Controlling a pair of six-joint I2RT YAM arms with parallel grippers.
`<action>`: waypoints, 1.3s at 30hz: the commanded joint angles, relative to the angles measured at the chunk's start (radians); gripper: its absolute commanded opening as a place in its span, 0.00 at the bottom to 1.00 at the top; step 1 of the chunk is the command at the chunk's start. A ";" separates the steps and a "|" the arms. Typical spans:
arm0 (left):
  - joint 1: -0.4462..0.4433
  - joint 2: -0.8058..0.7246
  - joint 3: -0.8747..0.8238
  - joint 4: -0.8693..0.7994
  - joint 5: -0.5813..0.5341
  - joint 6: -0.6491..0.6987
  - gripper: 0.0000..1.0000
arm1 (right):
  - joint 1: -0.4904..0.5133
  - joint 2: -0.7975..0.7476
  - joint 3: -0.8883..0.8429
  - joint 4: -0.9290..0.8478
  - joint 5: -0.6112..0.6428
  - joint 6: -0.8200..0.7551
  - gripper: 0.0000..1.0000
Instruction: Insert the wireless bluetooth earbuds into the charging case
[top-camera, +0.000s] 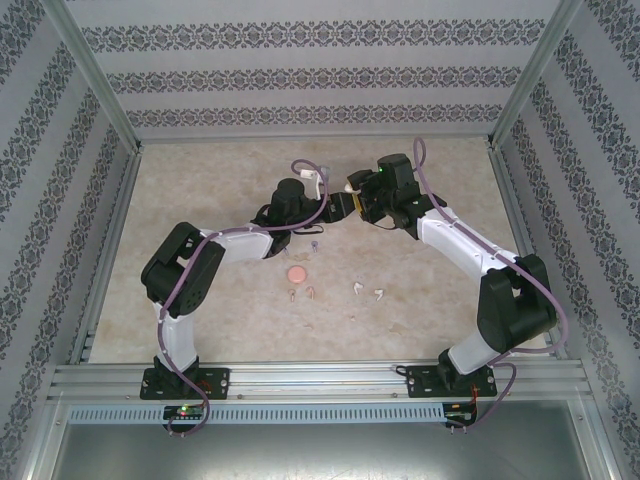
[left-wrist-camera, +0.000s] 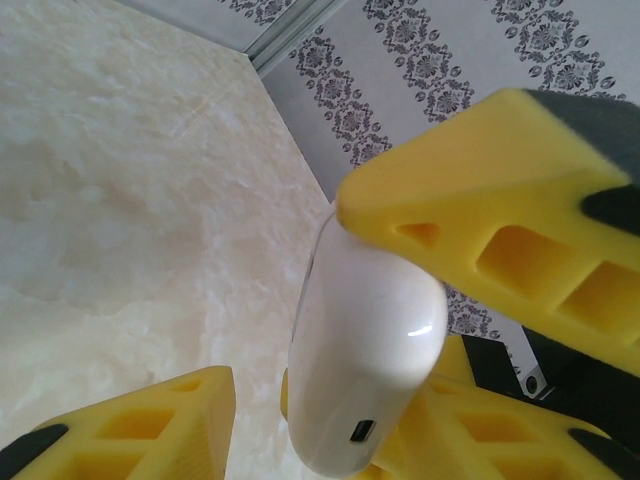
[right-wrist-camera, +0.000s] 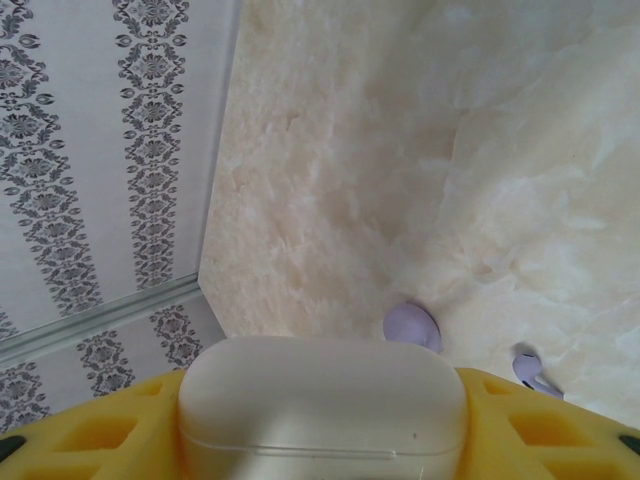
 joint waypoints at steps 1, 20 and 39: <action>-0.013 0.018 0.029 0.050 0.017 -0.003 0.44 | 0.009 0.002 -0.001 0.028 -0.012 0.015 0.56; -0.013 0.003 0.043 0.048 -0.044 0.003 0.37 | 0.006 -0.009 -0.027 0.035 -0.010 0.018 0.56; -0.013 0.008 0.047 0.026 -0.016 -0.017 0.00 | -0.052 -0.078 -0.004 0.043 -0.008 -0.021 0.80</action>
